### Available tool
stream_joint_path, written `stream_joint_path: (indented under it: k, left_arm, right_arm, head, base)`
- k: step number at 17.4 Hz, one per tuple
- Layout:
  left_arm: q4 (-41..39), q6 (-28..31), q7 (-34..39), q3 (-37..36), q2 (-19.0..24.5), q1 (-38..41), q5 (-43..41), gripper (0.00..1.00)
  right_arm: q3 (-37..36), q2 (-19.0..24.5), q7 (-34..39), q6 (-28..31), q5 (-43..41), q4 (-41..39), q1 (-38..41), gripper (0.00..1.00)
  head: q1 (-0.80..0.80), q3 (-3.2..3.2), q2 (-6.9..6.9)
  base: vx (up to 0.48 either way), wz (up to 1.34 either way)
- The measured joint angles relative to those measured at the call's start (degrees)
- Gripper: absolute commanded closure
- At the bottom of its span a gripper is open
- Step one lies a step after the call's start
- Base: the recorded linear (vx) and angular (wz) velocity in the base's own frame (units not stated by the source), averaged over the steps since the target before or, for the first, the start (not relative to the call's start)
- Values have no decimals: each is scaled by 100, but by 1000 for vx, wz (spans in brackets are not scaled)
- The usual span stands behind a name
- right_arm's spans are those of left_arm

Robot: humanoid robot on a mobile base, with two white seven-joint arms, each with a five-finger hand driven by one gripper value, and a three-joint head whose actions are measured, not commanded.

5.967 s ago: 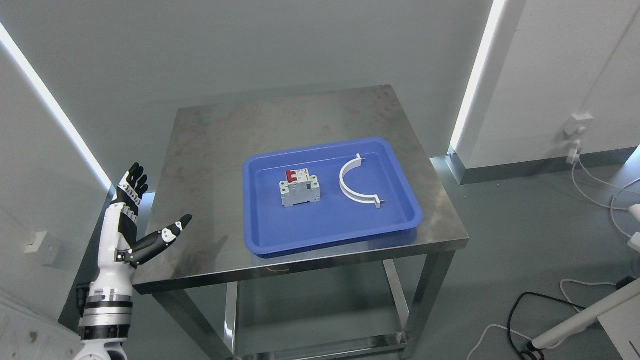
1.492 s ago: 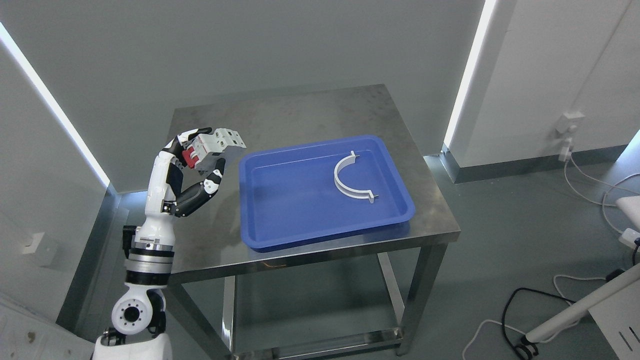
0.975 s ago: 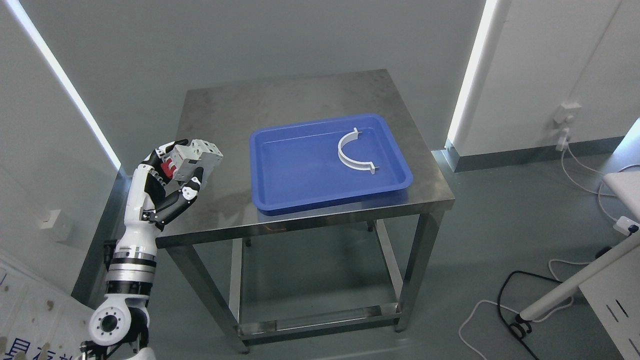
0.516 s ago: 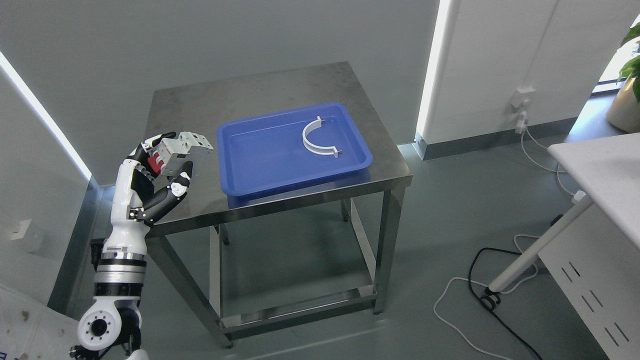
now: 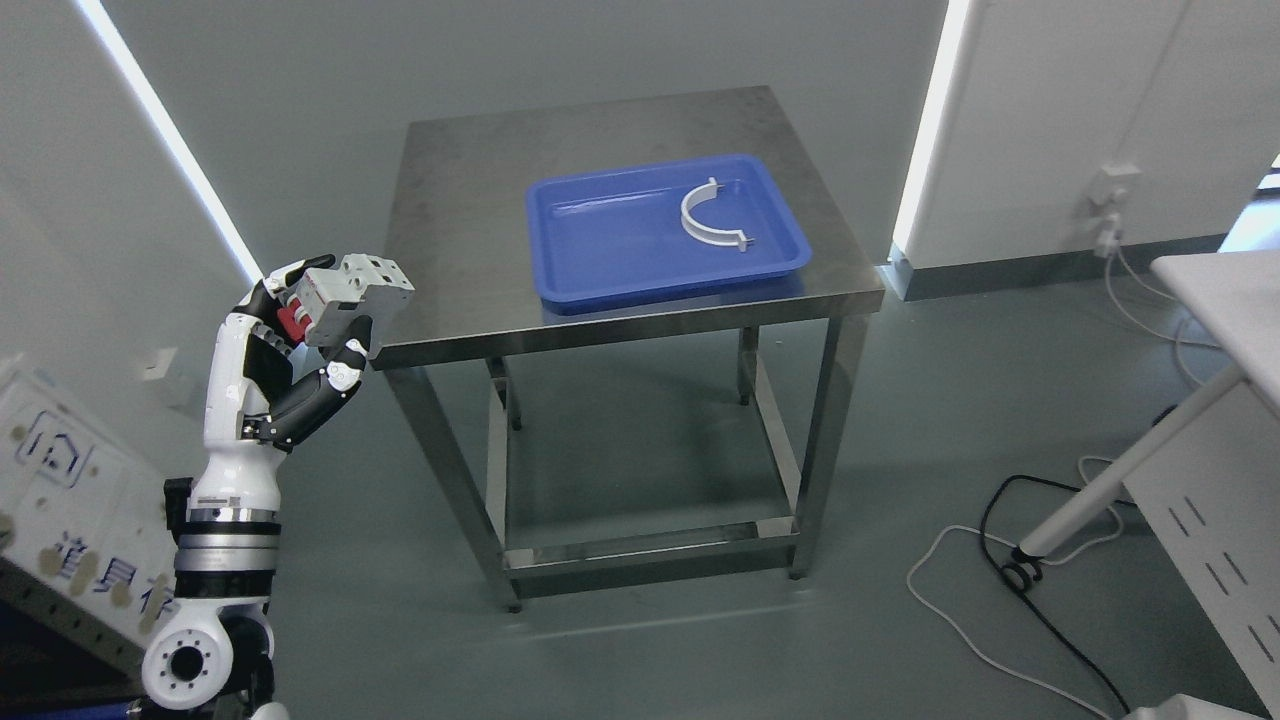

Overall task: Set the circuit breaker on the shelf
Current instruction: 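Hold the breaker in the left hand while turning toward the bin shelf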

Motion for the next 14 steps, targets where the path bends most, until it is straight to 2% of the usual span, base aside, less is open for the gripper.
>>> stream_joint_path:
  k: [6, 14]
  left_arm:
    - [-44, -18, -124, -90, -1, -23, 1, 93]
    - [-77, -159, -189, -671, -1, -208, 2, 92]
  right_arm:
    - [0, 0, -21, 0, 0, 0, -1, 0]
    - [0, 0, 1, 0, 0, -1, -2, 0]
  head:
    - [0, 0, 0]
    - [0, 0, 0]
  base:
    - [-165, 584]
    - [-83, 654]
